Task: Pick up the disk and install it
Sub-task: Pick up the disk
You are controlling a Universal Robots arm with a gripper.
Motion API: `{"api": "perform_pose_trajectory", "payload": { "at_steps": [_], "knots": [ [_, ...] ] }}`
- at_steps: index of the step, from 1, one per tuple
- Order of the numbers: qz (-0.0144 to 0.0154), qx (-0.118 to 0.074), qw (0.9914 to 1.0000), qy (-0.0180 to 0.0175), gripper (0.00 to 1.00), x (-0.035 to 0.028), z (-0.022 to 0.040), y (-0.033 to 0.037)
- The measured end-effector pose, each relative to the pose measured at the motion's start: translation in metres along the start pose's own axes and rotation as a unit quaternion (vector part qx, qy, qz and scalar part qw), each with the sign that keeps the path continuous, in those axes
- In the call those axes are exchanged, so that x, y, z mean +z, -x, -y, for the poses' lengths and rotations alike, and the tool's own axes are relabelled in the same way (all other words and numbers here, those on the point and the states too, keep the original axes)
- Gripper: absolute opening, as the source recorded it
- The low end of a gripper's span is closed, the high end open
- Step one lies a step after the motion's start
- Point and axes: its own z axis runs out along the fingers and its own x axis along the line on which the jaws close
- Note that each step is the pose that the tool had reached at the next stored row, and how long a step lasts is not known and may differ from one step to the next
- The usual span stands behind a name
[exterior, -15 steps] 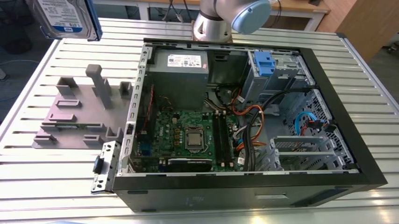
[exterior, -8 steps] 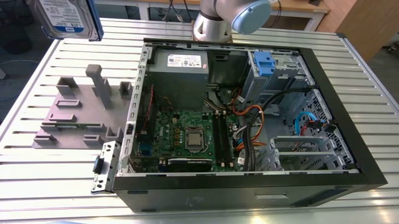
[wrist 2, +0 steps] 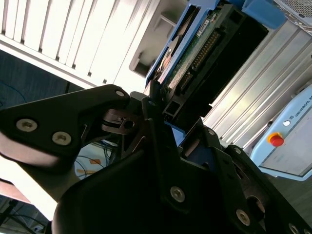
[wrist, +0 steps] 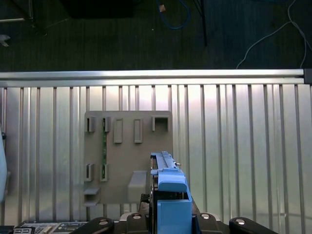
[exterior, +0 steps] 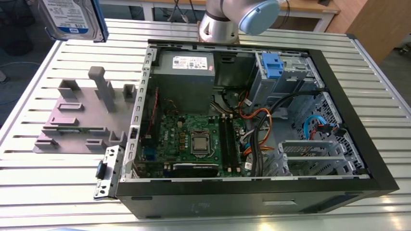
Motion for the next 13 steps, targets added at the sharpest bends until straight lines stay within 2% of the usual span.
{"api": "perform_pose_trajectory", "payload": {
  "at_steps": [13],
  "knots": [
    [0.0,0.0,1.0,0.0,0.37,-0.0002,0.006,0.0002]
  ]
}}
